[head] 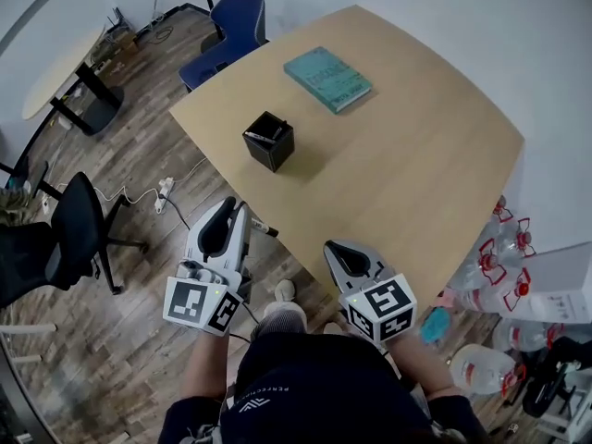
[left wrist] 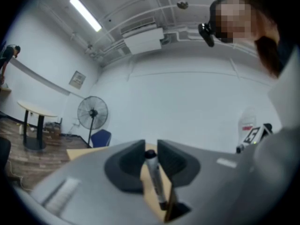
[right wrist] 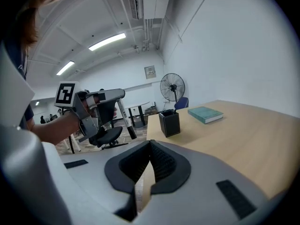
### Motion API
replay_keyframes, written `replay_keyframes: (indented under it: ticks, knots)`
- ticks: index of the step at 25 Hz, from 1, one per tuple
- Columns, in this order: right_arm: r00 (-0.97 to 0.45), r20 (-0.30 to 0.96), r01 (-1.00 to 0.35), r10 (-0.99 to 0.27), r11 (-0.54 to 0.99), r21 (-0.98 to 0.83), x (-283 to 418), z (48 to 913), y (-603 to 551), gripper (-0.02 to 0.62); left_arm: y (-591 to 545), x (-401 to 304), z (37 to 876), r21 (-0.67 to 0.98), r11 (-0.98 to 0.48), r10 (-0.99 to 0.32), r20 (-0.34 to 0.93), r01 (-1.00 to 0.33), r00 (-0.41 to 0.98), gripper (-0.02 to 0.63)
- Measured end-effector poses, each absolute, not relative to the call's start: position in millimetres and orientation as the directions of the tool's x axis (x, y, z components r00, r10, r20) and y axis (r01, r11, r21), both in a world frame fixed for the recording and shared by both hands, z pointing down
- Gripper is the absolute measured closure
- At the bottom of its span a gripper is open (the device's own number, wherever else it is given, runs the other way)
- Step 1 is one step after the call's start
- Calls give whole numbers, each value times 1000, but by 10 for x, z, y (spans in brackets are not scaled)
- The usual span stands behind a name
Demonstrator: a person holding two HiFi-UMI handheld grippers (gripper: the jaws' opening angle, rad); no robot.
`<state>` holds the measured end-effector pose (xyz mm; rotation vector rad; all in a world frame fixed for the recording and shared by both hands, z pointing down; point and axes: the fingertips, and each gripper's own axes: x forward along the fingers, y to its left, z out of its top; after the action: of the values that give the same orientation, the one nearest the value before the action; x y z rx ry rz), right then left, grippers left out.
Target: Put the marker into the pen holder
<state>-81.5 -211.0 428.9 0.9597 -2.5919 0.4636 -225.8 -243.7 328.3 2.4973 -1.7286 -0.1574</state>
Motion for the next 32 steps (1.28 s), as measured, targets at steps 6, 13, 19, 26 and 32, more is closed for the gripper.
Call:
replay_keyframes:
  ticks: [6,13,19,26,32]
  knots:
    - [-675,425,-717,-603,672,-185,-984,4313,-2422,595,-2915,-2397,3328,131,-406,-913,-23,-904,407,528]
    - [-644,436,-751,-629,629,-201,-1230,4355,-2667,595,-3324,-2505,3285,121,-471,-882,-40,-874,470,528]
    - [-613,455,-779,-646,590,-211,-1269,4431,-2824,595,-3662,-2581,3118,97,-487,-873,-86,-868,481,528]
    - [-580,476,-808,-661,541,-234,-1231,4497,-3208,595,-4260,-2592,3118,89,-496,-867,-93,-864,489,528]
    - [-561,480,-822,-674,521,-229,-1250,4535,-3205,595,-4294,-2583,3123,60,-512,-856,-112,-857,504,528]
